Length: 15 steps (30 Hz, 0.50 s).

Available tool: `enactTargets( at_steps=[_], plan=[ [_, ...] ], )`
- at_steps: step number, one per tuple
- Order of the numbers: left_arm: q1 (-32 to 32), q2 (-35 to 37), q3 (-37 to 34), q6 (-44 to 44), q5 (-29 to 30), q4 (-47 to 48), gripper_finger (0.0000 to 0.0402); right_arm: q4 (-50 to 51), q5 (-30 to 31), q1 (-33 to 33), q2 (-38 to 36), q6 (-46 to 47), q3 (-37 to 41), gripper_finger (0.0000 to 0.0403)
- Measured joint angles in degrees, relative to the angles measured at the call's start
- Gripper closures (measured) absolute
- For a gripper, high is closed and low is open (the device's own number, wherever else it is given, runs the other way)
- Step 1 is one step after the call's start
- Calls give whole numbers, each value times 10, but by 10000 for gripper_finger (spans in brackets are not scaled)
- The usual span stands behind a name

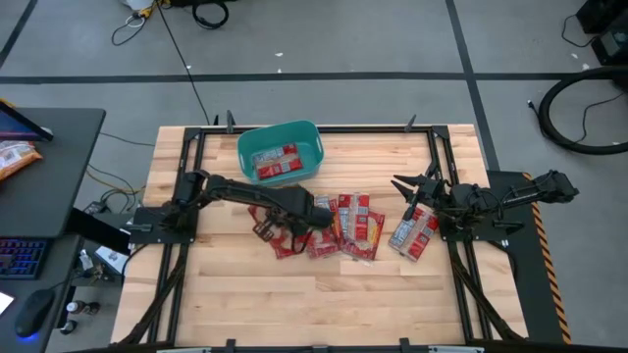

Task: Sort popcorn bags into baskets
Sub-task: Stack the popcorn bag into the green bin

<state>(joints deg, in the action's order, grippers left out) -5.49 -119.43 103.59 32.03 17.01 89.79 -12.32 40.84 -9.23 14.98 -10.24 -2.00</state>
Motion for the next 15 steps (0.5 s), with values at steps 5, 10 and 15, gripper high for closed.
enactTargets(
  at_steps=[5,10,15],
  plan=[
    [32,23,36,-26,9,1,401,0,0,0,0,0,0,322],
    [76,59,70,-61,21,2,401,-1,0,0,0,0,0,322],
    [139,97,84,-113,49,-12,401,-2,0,0,0,0,0,322]
  ],
)
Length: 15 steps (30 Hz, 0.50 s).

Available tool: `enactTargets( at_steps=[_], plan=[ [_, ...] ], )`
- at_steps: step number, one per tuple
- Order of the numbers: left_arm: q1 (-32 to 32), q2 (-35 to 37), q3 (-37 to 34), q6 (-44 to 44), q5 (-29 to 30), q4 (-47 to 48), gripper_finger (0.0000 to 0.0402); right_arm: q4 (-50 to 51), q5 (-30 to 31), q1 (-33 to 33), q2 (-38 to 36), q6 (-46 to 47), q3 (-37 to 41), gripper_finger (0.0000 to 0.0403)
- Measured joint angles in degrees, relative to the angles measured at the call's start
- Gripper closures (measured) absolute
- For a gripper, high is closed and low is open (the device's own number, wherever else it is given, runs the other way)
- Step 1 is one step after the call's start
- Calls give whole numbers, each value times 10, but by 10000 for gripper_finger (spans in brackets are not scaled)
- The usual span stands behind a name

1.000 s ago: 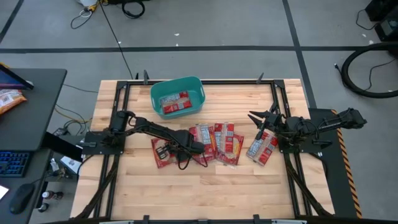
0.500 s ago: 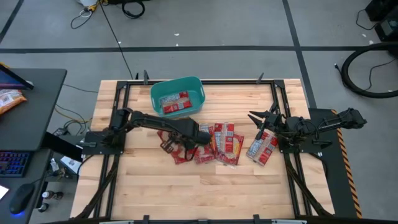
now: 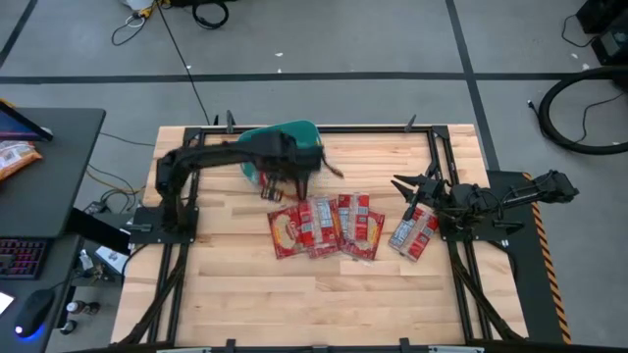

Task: Sort popcorn bags into baskets
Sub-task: Stack the popcorn bag into the green bin

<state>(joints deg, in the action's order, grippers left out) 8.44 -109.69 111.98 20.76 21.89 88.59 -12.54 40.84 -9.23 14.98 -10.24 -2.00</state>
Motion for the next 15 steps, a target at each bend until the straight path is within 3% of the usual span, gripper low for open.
enactTargets(
  at_steps=[6,15],
  plan=[
    [92,7,-1,-77,9,-46,401,-3,0,0,0,0,0,322],
    [189,6,-79,-119,-55,-140,401,-8,0,0,0,0,0,322]
  ],
)
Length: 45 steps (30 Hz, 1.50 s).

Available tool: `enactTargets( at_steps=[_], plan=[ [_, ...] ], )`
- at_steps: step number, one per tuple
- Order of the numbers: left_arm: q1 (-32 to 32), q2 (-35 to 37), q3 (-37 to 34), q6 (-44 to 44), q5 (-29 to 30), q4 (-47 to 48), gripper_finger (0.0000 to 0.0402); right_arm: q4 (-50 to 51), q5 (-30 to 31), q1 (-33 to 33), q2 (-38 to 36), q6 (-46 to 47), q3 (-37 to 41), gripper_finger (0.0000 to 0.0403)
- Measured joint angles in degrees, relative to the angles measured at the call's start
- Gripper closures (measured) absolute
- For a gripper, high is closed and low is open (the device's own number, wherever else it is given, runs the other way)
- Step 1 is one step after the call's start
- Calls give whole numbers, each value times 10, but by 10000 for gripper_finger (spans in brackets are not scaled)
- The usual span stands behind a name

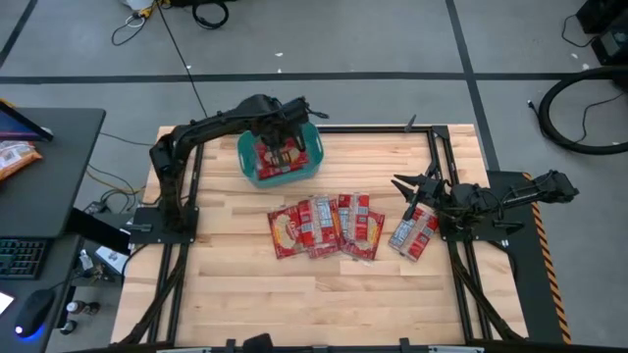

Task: Sort popcorn bags into baskets
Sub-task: Stack the popcorn bag into the green bin

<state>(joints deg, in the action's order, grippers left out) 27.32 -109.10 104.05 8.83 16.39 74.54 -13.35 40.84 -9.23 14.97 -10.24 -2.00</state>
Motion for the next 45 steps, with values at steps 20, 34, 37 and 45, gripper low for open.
enactTargets(
  at_steps=[20,34,37,45],
  plan=[
    [-13,-1,-113,2,9,-75,325,-3,0,0,0,0,0,322],
    [-165,-4,-74,115,-2,-151,276,-3,0,0,0,0,0,322],
    [-214,-7,-110,150,-1,-185,276,-3,0,0,0,0,0,322],
    [-326,-7,-220,312,89,-303,266,-12,0,0,0,0,0,322]
  ],
)
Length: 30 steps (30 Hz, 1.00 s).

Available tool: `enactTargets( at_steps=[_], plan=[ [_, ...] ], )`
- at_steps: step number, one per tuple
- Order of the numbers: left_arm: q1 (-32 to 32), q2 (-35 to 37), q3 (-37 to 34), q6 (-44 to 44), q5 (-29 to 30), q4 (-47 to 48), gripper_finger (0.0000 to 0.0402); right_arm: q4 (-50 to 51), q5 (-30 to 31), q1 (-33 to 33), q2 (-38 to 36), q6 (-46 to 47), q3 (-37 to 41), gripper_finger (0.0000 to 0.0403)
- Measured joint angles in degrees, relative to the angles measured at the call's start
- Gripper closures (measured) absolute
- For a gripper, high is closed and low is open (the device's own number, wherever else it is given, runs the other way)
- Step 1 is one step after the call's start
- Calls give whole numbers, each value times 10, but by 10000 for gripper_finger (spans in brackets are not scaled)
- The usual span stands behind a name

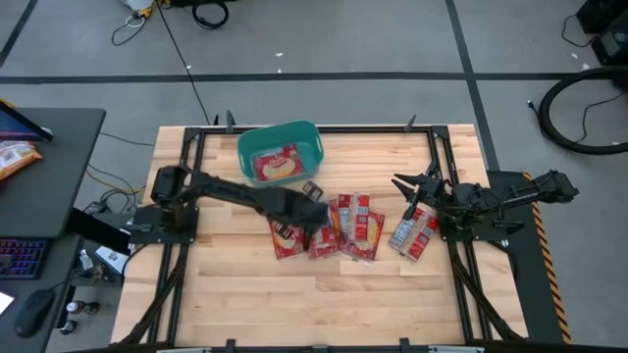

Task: Sort popcorn bags into baskets
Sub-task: Stack the popcorn bag into the green bin

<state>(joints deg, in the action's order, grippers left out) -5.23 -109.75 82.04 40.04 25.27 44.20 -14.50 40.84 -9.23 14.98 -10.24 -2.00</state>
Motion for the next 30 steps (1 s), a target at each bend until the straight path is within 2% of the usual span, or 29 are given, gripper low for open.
enactTargets(
  at_steps=[5,9,13,17,25,30],
  plan=[
    [-30,0,-55,16,6,-84,219,0,0,0,0,0,0,322],
    [-40,0,-73,36,6,-109,175,0,0,0,0,0,0,322],
    [-44,0,-93,72,7,-110,153,0,0,0,0,0,0,322],
    [-44,0,-119,86,7,-120,152,0,0,0,0,0,0,322],
    [-44,0,-168,87,24,-234,167,0,0,0,0,0,0,322],
    [-43,0,-169,67,-1,-239,193,0,0,0,0,0,0,322]
  ],
)
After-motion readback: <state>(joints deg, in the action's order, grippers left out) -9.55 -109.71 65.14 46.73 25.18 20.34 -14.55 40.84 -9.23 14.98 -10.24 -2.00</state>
